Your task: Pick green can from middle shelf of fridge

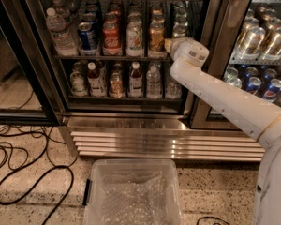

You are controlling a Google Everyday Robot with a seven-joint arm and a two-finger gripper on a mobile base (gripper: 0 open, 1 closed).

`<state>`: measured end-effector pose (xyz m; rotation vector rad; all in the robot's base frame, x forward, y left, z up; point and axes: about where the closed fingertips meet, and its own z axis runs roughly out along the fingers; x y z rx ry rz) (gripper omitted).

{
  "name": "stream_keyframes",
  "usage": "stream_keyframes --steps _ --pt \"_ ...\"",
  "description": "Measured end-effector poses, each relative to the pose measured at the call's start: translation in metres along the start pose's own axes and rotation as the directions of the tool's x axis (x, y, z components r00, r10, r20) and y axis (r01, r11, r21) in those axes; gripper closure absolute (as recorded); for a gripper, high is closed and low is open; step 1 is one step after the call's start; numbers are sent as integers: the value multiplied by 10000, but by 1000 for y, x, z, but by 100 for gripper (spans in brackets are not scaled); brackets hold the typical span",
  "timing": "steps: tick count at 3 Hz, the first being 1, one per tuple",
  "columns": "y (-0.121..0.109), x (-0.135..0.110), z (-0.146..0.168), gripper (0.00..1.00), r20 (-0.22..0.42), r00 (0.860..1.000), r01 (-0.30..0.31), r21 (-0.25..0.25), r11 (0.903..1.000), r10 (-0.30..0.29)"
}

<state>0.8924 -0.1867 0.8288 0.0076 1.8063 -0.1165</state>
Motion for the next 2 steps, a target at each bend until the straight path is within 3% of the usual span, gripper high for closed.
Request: stream_keyframes --steps 2 --pt "0 0 1 81 -3 10000 -28 68 10000 28"
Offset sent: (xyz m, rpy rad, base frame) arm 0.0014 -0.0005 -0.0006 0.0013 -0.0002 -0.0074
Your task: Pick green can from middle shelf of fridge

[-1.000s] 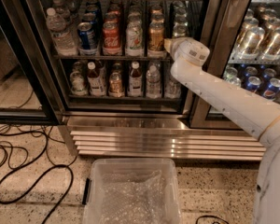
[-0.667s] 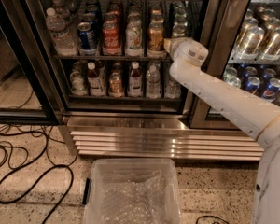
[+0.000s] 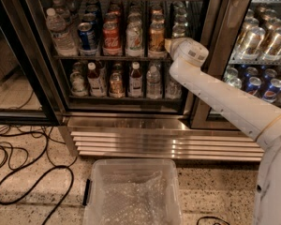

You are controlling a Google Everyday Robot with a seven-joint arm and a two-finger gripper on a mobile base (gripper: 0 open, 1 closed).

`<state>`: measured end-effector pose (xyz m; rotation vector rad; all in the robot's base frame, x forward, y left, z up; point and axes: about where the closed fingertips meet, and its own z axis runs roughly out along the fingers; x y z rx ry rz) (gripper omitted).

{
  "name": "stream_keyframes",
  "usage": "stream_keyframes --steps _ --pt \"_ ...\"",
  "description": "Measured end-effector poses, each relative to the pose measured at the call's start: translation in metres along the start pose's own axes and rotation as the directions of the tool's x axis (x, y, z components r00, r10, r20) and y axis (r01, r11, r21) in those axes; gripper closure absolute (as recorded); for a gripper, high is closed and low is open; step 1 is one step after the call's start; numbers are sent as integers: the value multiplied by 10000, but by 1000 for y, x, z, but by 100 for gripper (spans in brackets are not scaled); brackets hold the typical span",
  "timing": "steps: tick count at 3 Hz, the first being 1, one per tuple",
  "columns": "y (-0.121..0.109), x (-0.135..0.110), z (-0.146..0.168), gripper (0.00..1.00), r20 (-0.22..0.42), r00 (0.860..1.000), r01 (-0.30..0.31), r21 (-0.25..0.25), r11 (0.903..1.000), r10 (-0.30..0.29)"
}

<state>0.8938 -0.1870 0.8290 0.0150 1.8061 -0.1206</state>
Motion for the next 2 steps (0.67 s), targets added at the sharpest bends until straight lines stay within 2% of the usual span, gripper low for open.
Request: stream_keyframes --steps 1,2 --pt "0 0 0 100 0 10000 2 -1 10000 -2" --pt "2 0 -1 100 -24 9999 105 -56 9999 -105"
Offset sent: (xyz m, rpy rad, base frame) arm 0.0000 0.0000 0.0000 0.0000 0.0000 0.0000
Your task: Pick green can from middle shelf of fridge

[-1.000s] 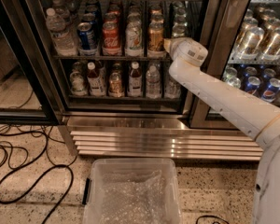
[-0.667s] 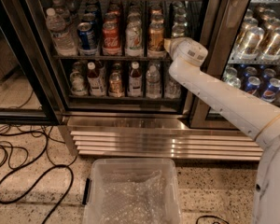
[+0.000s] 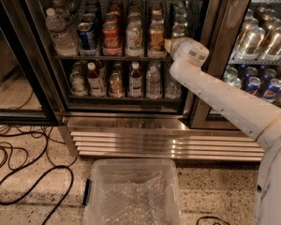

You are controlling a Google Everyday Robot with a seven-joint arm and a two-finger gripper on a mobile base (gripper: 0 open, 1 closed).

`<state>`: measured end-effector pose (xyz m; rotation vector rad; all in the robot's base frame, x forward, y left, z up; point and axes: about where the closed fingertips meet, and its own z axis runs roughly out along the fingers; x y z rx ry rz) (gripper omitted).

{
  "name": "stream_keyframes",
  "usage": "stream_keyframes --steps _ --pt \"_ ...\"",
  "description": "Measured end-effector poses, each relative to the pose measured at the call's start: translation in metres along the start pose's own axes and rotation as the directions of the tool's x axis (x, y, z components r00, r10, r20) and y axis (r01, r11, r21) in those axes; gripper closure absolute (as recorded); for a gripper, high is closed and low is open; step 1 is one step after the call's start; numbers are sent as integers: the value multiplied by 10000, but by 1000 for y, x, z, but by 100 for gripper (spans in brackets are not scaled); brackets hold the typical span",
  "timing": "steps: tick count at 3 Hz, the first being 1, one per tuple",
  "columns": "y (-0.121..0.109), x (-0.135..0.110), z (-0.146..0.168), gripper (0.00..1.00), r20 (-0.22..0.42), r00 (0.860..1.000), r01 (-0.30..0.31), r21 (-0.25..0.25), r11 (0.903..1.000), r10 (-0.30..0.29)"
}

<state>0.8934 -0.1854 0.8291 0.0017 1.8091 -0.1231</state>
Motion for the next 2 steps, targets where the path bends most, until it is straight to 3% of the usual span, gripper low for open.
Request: stream_keyframes --steps 2 --pt "0 -11 -9 100 -84 9984 -564 0 9984 564"
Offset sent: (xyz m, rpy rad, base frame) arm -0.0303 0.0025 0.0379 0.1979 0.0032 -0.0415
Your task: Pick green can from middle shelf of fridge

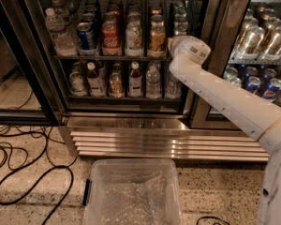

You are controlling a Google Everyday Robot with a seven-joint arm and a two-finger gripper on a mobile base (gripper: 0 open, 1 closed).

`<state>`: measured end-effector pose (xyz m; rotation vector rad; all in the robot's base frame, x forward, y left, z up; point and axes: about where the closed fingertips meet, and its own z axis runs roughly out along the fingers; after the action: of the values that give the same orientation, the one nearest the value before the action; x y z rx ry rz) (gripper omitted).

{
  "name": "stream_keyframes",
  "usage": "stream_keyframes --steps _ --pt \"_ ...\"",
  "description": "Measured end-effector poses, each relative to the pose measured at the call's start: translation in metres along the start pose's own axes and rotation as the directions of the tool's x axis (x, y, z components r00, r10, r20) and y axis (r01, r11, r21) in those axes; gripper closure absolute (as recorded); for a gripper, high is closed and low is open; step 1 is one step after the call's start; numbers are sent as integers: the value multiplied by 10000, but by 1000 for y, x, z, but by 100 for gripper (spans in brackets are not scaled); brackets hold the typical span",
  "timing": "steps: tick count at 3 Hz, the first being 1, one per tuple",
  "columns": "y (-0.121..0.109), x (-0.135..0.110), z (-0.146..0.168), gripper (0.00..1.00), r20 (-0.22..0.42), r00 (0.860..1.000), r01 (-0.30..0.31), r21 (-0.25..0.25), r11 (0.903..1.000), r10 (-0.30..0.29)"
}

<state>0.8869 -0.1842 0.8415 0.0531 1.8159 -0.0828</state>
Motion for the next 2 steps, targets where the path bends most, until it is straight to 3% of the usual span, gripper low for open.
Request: stream_keyframes --steps 2 --pt "3 -3 -2 100 -51 10000 -41 13 10000 42"
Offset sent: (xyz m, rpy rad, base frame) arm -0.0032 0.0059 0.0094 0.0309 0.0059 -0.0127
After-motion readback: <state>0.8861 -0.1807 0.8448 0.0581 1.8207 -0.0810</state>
